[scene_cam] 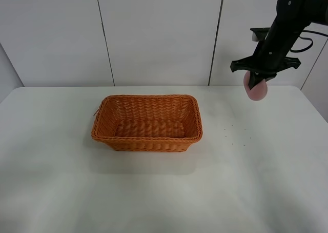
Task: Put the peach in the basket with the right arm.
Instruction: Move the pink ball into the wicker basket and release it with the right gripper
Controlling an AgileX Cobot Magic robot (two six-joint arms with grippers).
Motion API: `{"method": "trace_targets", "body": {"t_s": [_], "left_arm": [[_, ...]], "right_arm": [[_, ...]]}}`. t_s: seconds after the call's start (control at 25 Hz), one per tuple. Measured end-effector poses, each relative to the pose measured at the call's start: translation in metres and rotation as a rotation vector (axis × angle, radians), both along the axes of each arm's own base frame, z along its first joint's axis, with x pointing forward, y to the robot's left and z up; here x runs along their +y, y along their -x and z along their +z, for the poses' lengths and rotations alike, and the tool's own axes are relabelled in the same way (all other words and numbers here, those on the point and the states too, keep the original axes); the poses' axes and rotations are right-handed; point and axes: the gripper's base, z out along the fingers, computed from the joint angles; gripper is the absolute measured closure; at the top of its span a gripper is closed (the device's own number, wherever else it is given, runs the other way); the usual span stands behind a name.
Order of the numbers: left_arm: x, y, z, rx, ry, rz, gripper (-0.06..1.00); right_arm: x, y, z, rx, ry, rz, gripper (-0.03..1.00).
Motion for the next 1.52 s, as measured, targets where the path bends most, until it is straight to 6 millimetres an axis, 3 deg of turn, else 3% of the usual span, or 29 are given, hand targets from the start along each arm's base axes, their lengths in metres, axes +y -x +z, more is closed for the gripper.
{"method": "trace_targets", "body": {"t_s": [0.16,0.28,0.44,0.8,0.92,1.04,1.2,1.4,1.52], "left_arm": [[0.0,0.0,0.0,0.0,0.0,0.0,-0.04],[0.0,0.0,0.0,0.0,0.0,0.0,-0.04],[0.0,0.0,0.0,0.0,0.0,0.0,-0.04],[0.0,0.0,0.0,0.0,0.0,0.0,-0.04],[0.0,0.0,0.0,0.0,0.0,0.0,-0.04],[0.0,0.0,0.0,0.0,0.0,0.0,-0.04],[0.0,0.0,0.0,0.0,0.0,0.0,-0.04],[0.0,0.0,0.0,0.0,0.0,0.0,-0.04],[0.0,0.0,0.0,0.0,0.0,0.0,-0.04]], "right_arm": [[0.006,-0.001,0.017,-0.021,-0.009,0.012,0.96],[0.025,0.0,0.026,-0.049,-0.014,0.055,0.96],[0.068,0.008,0.034,-0.075,-0.021,0.158,0.96],[0.175,0.046,0.037,-0.151,-0.067,0.414,0.96],[0.191,0.051,0.034,-0.174,-0.081,0.445,0.96],[0.213,0.052,0.016,-0.169,-0.086,0.478,0.96],[0.234,0.044,-0.032,-0.111,-0.067,0.502,0.96],[0.246,0.029,-0.092,-0.079,-0.052,0.502,0.96],[0.248,0.026,-0.115,-0.059,-0.045,0.5,0.96]]}}
